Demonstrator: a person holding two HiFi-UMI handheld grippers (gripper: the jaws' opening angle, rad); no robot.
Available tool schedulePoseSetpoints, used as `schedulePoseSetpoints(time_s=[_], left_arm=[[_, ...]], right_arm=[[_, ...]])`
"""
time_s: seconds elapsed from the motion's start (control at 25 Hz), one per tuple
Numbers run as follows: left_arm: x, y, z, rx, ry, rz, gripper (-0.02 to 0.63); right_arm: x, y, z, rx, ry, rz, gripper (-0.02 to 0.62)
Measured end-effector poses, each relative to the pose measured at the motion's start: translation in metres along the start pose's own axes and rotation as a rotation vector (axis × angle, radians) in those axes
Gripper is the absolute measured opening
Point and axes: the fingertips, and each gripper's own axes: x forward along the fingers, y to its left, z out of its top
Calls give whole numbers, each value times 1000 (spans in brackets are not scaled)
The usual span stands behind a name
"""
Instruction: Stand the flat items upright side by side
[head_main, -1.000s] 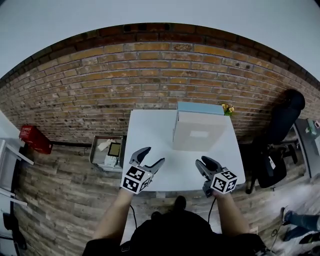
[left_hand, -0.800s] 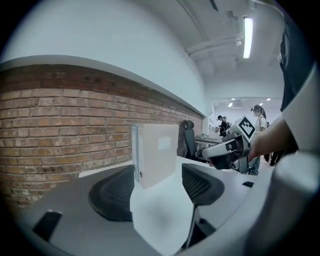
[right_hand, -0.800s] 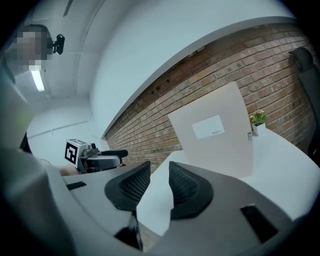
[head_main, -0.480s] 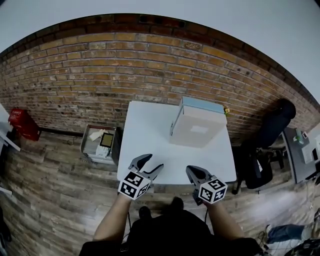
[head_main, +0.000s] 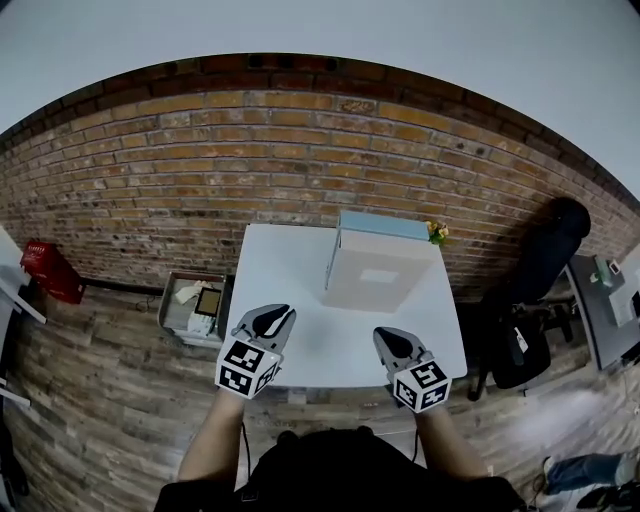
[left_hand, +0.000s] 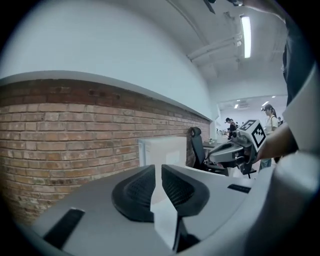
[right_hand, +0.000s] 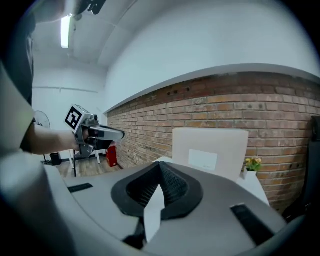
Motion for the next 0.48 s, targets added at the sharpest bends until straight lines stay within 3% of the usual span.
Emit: schedulePoseSetpoints(time_s=[0.24,0.4,0.48], left_arm=[[33,6,34,72,31,158,30],[53,6,46,-85,-18,200,20],[64,7,54,-101,-30,225,18]], right_arm=[[-21,-70,36,-18,-70,-18,15],[-26,-109,57,15,-132,-31,15],[-28,-125,73,42,-176,-50,15]])
